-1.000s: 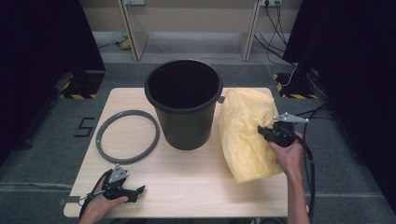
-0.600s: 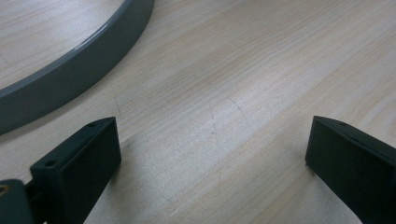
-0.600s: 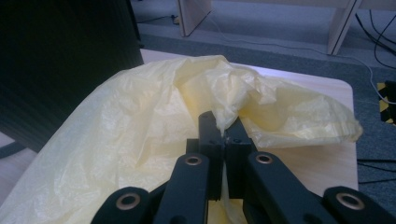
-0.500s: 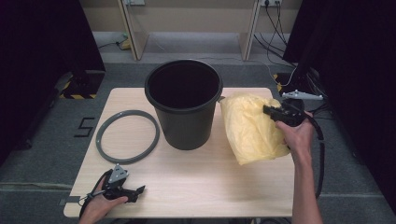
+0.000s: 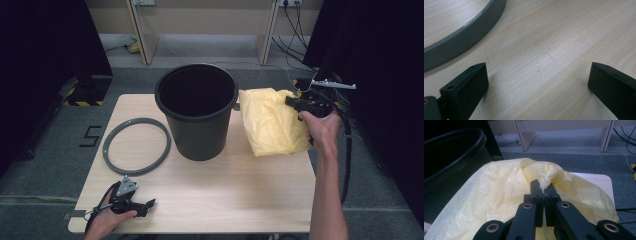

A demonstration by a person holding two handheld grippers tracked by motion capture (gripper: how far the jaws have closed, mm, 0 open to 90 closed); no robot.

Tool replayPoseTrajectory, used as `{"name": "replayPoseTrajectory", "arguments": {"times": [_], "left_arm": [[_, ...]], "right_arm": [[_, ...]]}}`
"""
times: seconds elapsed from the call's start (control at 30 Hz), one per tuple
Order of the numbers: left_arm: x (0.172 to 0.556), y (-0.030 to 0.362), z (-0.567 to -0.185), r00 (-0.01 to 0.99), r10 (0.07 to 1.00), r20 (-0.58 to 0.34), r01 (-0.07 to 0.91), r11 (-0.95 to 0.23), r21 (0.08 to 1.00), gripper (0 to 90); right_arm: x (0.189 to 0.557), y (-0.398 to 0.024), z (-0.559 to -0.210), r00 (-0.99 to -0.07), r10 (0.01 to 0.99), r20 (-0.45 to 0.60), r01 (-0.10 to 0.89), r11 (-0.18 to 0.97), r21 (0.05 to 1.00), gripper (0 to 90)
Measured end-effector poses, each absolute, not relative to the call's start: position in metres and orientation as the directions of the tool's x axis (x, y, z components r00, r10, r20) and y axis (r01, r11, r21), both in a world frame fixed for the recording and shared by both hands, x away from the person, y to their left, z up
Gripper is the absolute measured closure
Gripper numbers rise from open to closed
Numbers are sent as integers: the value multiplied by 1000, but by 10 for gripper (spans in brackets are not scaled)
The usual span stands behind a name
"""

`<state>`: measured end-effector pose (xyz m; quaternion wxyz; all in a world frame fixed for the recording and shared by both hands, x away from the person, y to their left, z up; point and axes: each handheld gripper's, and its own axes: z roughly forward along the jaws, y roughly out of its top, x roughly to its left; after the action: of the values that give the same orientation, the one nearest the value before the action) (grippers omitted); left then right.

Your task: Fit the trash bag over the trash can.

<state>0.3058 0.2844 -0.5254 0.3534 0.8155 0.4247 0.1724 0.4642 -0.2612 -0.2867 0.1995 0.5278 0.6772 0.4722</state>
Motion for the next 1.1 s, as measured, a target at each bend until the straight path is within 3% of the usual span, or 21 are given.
{"name": "replayPoseTrajectory", "arguments": {"times": [0.63,1.1], "left_arm": [[306,284,-526,583,813,-16,567,-392,724,18],[306,284,-526,585,811,-17,566,-394,724,18]], "right_arm": [[481,-244,-236,-335,913,232,493,-40,869,899],[500,-168,-223,-415,890,188,474,35,880,899]]}}
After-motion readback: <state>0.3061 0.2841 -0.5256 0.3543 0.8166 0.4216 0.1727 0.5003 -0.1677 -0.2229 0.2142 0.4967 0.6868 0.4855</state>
